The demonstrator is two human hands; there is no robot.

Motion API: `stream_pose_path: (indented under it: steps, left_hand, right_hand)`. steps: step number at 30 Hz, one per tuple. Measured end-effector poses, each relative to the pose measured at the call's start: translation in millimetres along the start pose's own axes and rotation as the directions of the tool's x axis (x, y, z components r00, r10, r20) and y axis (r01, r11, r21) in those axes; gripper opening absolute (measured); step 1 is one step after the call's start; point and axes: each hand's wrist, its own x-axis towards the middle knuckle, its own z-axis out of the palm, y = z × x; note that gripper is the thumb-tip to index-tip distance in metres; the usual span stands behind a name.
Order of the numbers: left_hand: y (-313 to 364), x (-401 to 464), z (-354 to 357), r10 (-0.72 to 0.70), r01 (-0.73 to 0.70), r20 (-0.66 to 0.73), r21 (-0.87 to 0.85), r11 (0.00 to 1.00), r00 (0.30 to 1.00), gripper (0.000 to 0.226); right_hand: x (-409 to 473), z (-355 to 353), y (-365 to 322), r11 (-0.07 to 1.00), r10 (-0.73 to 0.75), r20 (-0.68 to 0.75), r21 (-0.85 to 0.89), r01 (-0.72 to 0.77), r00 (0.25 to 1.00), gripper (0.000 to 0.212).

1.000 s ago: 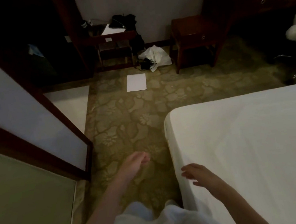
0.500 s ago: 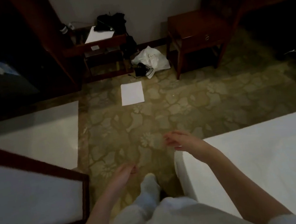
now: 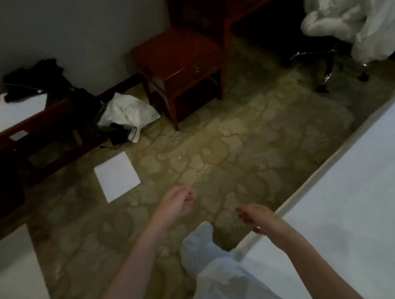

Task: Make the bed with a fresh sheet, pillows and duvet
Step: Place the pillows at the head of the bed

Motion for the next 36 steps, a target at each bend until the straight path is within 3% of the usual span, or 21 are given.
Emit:
stream_pose_path:
  steps: [5, 13, 17, 22, 26, 32, 36]
  left_hand:
    - [91.3, 69.2, 24.9, 0.021, -0.032, 0.101, 0.109, 0.994, 0.995, 0.029]
    - [200.6, 174.4, 77.4, -0.03, -0.035, 0.204, 0.308, 0.951, 0.979, 0.025]
    - [257.1, 235.7, 124.7, -0.039, -0.045, 0.233, 0.345, 0.937, 0.972, 0.021]
    - [351.2, 338.8, 237.4, 0.025, -0.134, 0.303, 0.345, 0.929, 0.953, 0.019]
    - [439.7, 369.3, 348.8, 0.047, -0.22, 0.43, 0.363, 0.905, 0.902, 0.023]
    - [556.5, 391.1, 504.3, 0.088, -0.346, 0.607, 0.323, 0.881, 0.79, 0.028]
    - [626.1, 421.8, 601.9, 0.155, -0.406, 0.654, 0.252, 0.878, 0.741, 0.029]
  right_hand:
    - [53.7, -42.3, -55.1, 0.992, 0.053, -0.055, 0.114, -0.047, 0.997, 0.026]
    - [113.2, -159.1, -190.2, 0.938, -0.146, -0.155, 0.291, 0.186, 0.977, 0.019]
    - [151.9, -233.2, -237.5, 0.934, -0.19, -0.178, 0.269, 0.234, 0.965, 0.023]
    - [219.5, -353.7, -290.5, 0.913, -0.213, -0.272, 0.288, 0.291, 0.938, 0.019]
    - [239.2, -455.5, -313.7, 0.907, -0.177, -0.414, 0.283, 0.311, 0.893, 0.021]
    - [265.2, -596.4, -318.1, 0.906, -0.052, -0.474, 0.347, 0.241, 0.879, 0.024]
    - [308.8, -687.4, -314.4, 0.903, 0.047, -0.463, 0.399, 0.161, 0.885, 0.02]
